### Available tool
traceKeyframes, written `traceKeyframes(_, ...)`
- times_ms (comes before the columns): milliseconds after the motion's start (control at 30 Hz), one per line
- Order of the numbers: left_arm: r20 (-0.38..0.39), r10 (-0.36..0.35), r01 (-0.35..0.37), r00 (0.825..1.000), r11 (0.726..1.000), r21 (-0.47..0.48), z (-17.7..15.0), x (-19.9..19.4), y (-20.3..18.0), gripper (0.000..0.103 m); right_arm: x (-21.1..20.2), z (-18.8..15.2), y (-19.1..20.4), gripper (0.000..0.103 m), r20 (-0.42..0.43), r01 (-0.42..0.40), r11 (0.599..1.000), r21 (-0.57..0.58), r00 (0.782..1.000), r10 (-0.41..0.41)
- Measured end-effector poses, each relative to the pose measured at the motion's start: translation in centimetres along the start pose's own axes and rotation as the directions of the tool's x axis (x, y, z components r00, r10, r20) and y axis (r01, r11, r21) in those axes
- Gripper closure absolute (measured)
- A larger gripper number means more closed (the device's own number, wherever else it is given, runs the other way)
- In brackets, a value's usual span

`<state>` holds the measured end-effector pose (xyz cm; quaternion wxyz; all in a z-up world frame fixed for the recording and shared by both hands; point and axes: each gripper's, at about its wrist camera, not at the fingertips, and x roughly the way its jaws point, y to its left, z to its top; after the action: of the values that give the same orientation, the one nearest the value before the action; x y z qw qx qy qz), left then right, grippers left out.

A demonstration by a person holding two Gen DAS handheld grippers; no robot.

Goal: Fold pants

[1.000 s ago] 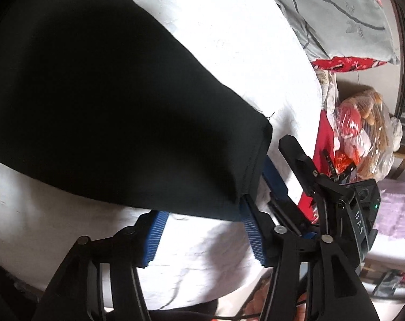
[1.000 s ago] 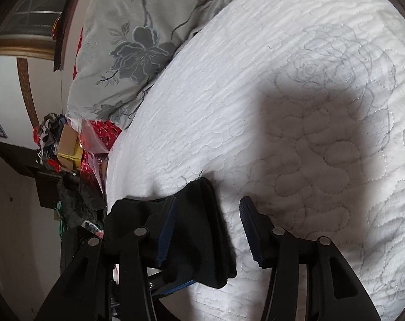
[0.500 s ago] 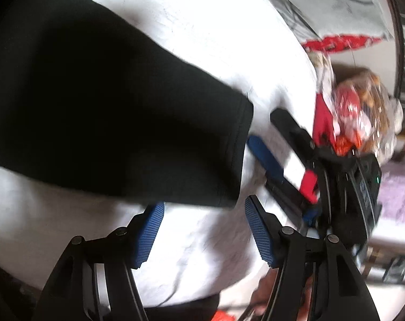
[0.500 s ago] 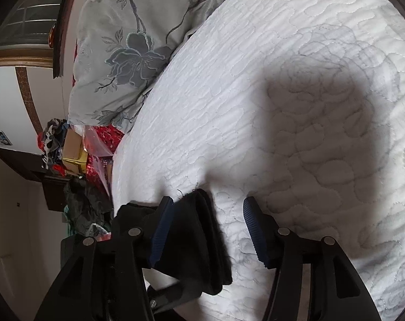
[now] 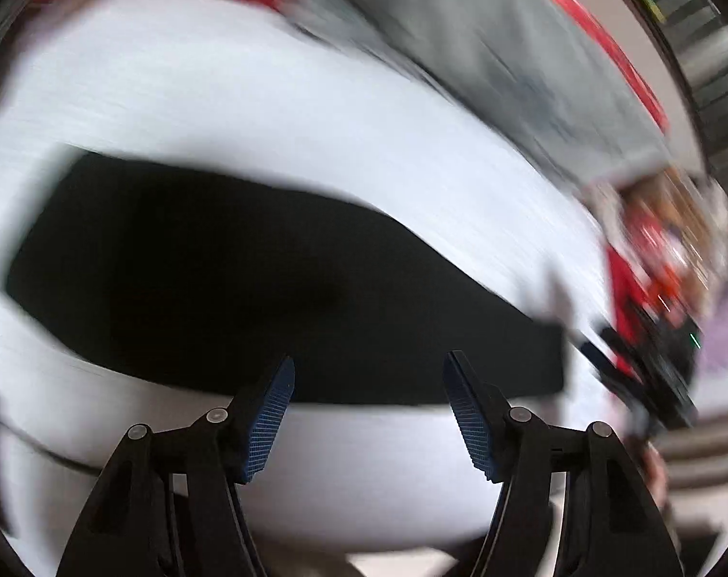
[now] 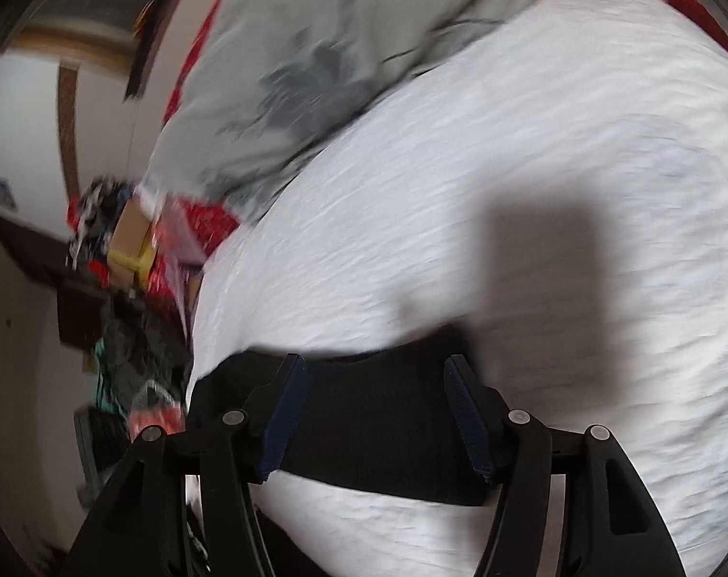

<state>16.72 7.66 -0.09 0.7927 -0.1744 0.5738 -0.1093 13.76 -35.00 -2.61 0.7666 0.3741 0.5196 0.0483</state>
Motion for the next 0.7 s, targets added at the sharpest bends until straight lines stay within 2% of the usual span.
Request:
traceKeyframes(67,0.051,0.084,-0.082,0.995,0.996,-0.032,1.1,-2.5,4.2,0.036,2.3,-0.4,3.0,0.040,-0.045,-0.004,0.998,-0.065,0.999,0.001)
traceKeyframes(167,0.075,0.145,-0.139,0.987,0.988,-0.070,2.0,-5.0,9.4,0.034,5.9,-1.2,6.8,0.040,-0.102,-0.018,0.992,-0.125,0.995,0.006)
traceKeyframes(300,0.085,0.119,-0.108,0.989,0.986,-0.127,3.2,-6.8,14.2,0.033,9.2,-2.3,10.4,0.040,-0.133,-0.040,0.988,-0.147,0.991,0.020)
traceKeyframes(367,0.068,0.084,-0.073,0.994,0.986,-0.152,3.6,-6.8,15.7,0.028,9.5,-2.7,11.3,0.040,-0.110,-0.014,0.988,-0.152,0.994,-0.003)
traceKeyframes(433,0.035,0.060,-0.054,0.998,0.987,-0.150,4.1,-6.2,16.6,0.028,8.6,-2.9,11.0,0.040,-0.056,0.026,0.988,-0.153,0.998,-0.035)
traceKeyframes(533,-0.001,0.077,-0.077,0.997,0.993,-0.085,5.1,-4.3,16.1,0.028,6.0,-2.8,9.1,0.041,0.022,0.144,0.977,-0.156,0.990,-0.142)
traceKeyframes(567,-0.006,0.087,-0.087,0.996,0.994,-0.065,5.5,-3.8,16.0,0.028,4.7,-2.9,7.7,0.040,0.041,0.201,0.968,-0.148,0.980,-0.197)
traceKeyframes(700,-0.061,0.119,-0.119,0.991,0.993,-0.005,6.4,-0.4,15.1,0.027,0.8,-3.1,2.2,0.040,0.083,0.337,0.940,-0.044,0.939,-0.333)
